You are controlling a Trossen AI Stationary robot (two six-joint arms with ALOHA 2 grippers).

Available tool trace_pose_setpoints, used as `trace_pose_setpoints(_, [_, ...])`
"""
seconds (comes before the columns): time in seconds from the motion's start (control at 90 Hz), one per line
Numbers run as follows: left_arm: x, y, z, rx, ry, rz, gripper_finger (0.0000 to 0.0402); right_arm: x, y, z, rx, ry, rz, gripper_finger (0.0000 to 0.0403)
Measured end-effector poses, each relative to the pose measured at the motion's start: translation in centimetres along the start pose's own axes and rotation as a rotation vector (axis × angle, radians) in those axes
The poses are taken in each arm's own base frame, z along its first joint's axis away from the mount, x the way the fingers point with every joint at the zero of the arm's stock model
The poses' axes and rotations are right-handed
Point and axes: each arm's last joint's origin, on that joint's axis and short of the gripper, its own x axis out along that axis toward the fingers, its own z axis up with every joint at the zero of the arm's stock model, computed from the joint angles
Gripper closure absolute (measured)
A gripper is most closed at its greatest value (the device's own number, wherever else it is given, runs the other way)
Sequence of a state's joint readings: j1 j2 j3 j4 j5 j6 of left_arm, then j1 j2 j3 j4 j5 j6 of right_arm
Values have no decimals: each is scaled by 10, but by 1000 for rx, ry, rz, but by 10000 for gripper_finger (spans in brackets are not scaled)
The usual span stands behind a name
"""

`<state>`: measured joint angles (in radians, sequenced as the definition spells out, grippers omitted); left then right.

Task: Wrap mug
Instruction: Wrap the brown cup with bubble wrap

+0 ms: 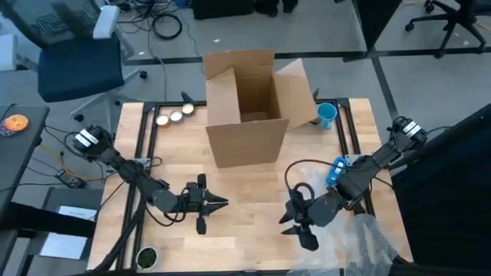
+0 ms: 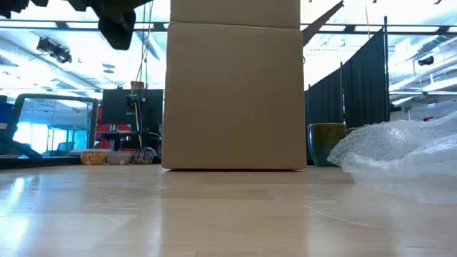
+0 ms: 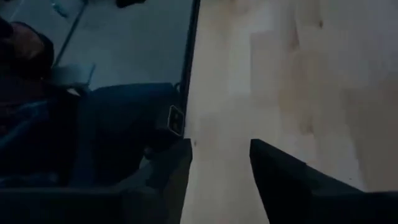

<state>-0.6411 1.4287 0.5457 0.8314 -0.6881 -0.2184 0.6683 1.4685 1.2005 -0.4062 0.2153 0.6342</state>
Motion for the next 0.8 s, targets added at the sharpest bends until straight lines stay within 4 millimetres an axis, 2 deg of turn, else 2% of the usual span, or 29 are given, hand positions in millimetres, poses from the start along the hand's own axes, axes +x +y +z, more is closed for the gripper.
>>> trace_pose_setpoints(0.144, [3,-1,-4,-12,-12,-2,375,11,4,-6,-15,209,-116,262])
trace_pose_setpoints(0.267, [5,-2,-8,-16,-15,-3,375,9,0,-14,29,451,-252,262])
trace_pose_setpoints(0.589, [7,-3,-11,-32,-28,-6,375,-37,-20,-30,216,800,-678,262])
trace_pose_setpoints(0.8, [7,-4,-12,-30,-23,-17,375,-38,-16,-37,286,875,-615,254])
